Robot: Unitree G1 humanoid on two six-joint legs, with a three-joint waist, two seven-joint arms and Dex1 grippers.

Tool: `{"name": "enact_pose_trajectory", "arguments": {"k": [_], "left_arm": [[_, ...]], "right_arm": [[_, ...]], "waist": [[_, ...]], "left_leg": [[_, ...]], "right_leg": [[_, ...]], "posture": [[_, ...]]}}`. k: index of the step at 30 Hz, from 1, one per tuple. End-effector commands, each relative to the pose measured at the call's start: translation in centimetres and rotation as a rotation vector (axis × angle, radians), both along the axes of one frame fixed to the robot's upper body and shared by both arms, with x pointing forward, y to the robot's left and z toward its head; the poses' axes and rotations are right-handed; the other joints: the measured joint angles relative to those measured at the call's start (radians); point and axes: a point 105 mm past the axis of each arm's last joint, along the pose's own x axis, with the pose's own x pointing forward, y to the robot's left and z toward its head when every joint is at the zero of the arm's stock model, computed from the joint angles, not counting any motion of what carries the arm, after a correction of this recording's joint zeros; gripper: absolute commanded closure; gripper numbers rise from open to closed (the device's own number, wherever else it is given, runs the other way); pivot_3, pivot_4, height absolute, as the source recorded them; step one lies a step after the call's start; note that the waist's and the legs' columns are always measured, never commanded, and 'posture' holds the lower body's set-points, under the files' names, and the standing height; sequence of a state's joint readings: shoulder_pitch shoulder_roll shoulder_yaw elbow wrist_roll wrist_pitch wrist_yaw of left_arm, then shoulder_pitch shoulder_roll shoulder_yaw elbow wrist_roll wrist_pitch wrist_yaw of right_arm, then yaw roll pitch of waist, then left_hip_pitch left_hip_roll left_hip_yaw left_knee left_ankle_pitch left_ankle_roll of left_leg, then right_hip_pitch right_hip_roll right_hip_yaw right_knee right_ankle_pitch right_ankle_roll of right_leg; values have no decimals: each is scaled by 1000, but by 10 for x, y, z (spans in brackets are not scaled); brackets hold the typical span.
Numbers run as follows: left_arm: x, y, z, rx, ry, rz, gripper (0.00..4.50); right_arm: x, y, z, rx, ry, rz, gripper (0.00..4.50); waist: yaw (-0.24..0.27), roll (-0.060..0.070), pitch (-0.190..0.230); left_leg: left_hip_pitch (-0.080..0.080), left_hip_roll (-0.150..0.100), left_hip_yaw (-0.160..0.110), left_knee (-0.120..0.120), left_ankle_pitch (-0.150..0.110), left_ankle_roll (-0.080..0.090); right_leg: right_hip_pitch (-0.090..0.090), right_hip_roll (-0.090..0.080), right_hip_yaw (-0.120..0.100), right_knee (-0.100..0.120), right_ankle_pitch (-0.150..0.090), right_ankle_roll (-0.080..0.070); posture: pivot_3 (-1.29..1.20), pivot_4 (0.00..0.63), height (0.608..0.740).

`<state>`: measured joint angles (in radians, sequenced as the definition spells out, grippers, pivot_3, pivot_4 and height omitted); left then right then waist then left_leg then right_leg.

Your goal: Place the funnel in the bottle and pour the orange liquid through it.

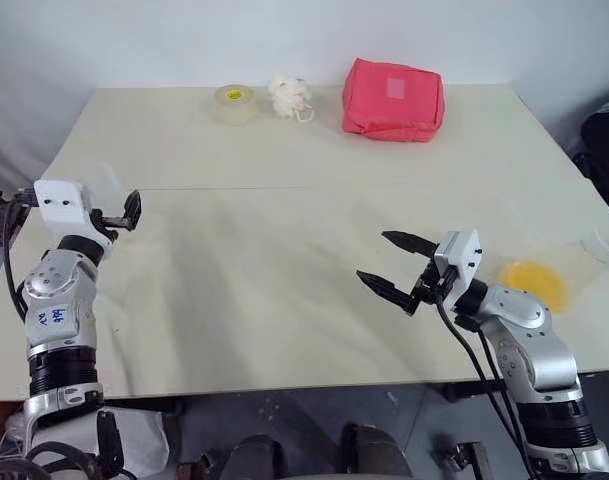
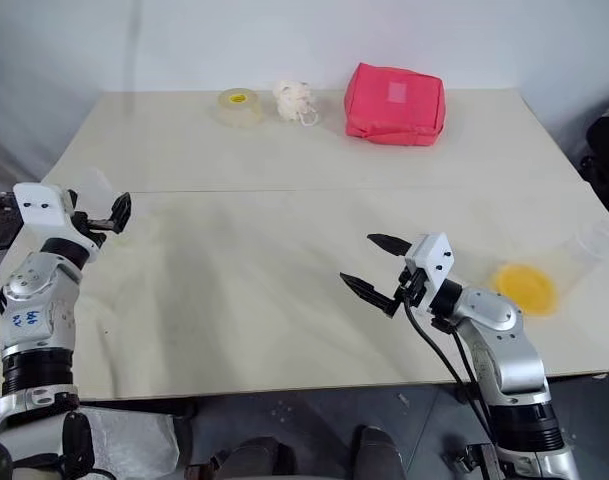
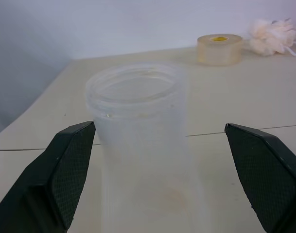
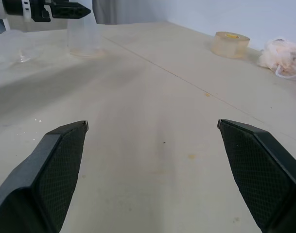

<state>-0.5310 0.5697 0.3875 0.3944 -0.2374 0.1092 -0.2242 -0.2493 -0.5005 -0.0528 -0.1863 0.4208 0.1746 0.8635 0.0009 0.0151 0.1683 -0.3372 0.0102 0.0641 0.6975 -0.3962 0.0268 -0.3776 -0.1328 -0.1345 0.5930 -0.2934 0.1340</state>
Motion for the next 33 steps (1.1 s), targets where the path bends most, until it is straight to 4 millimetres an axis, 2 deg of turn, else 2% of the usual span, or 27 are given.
{"name": "enact_pose_trajectory", "arguments": {"k": [1, 2, 5, 10, 13, 15, 19, 22, 26, 33], "left_arm": [[3, 4, 15, 39, -42, 7, 0], [5, 3, 15, 37, -45, 6, 0], [7, 3, 15, 31, -58, 7, 613], [9, -1, 14, 24, -54, -12, 2115], [8, -3, 17, 31, -58, -35, 2179], [8, -14, 21, 37, -63, -86, 2179], [7, -58, 40, 39, -115, -293, 2179], [1, -114, 63, 70, -228, -555, 2179], [-7, -164, 57, 96, -190, -791, 2179], [-28, -236, 41, 40, -84, -1115, 2179]], "right_arm": [[-2, -3, 15, 8, -58, -1, 23], [-1, -3, 15, 8, -60, -2, 23], [-1, -3, 16, 8, -63, -4, 0], [0, -5, 16, 3, -65, -9, 0], [0, -5, 16, 1, -67, -12, 0], [1, -7, 17, -1, -70, -18, 0], [1, -12, 19, -10, -75, -31, 0], [-1, -20, 17, -37, -67, -36, 0], [-6, -31, 16, -61, -59, -57, 0], [-16, -43, 13, -67, -57, -122, 0]], "waist": [[0, 0, 0], [0, 0, 0], [-2, -1, 1], [0, -2, 1], [0, -2, 1], [1, -2, 1], [4, -5, 3], [9, -6, 4], [14, -7, 5], [16, -8, 5]], "left_leg": [[0, 0, 0, 0, 0, 0], [0, 0, 0, 0, 0, 0], [0, 0, 0, 0, 0, 0], [0, 0, 0, 0, 0, 0], [0, 0, 0, 0, 0, 0], [0, 0, 0, 0, 0, 0], [-1, 0, -1, 1, 0, 0], [-2, 1, -1, 2, 0, 0], [-2, 0, 0, 2, 0, 0], [-2, 0, 1, 2, 0, 0]], "right_leg": [[0, 0, 0, 0, 0, 0], [0, 0, 0, 0, 0, 0], [0, 0, 0, 0, 0, 0], [0, 0, 0, 0, 0, 0], [0, 0, 0, 0, 0, 0], [0, 0, 0, 0, 0, 0], [0, 0, 0, 0, 0, 0], [0, -1, 0, 0, 0, 0], [0, 0, 0, -1, 0, 0], [-1, 1, 0, -1, 0, 0]], "posture": [[0, 150, 740], [0, 150, 740], [0, 150, 740], [0, 150, 740], [0, 150, 740], [0, 150, 740], [0, 150, 740], [0, 150, 740], [0, 150, 740], [0, 150, 740]]}}
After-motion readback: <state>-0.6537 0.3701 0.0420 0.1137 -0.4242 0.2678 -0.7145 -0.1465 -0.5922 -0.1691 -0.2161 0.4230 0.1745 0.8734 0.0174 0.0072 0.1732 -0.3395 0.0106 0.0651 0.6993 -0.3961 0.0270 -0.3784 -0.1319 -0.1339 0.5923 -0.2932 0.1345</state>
